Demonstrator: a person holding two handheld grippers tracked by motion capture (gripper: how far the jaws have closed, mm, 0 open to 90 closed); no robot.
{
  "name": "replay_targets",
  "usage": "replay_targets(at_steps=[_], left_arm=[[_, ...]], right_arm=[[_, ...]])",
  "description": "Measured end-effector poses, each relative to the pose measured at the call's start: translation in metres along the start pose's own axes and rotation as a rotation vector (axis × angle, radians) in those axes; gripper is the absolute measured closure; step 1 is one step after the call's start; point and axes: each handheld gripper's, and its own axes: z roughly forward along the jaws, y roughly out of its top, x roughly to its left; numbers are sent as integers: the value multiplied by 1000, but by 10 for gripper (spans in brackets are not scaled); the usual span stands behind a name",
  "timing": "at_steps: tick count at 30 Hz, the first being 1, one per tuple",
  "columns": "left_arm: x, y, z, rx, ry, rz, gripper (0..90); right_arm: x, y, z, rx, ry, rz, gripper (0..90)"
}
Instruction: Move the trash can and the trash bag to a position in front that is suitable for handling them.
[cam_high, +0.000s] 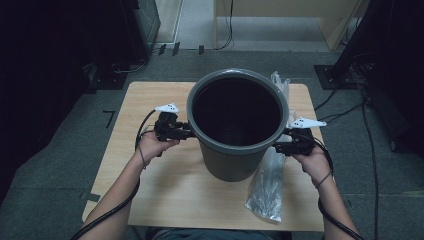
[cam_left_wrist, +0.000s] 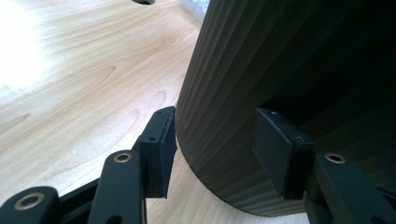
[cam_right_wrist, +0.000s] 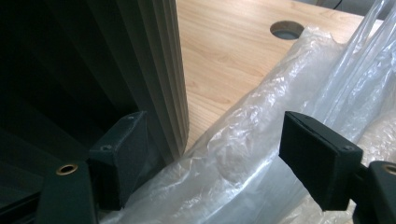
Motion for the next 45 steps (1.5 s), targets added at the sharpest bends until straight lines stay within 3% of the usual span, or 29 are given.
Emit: replay_targets(at_steps=[11,20,31,35,40,45], left_arm=[[-7,-2,-1,16,-7,-10,509],[-13,-5,-2,17,-13,-9,515],[-17,-5,-2,39,-21,10,507],[-14,-5,-2,39,-21,12,438],[-16,-1,-4,36,1,49,404],[-17,3,-10,26,15,53,419]], right_arm=[[-3,-3,3,-1,11,25,297],[-1,-3,1,-1,17,17,365],[-3,-5,1,-4,15,31,370],[-3,-5,2,-9,9,18,362],[-4,-4,3,-9,-7,17,313],[-6,-6,4,-12,-1,28,294]])
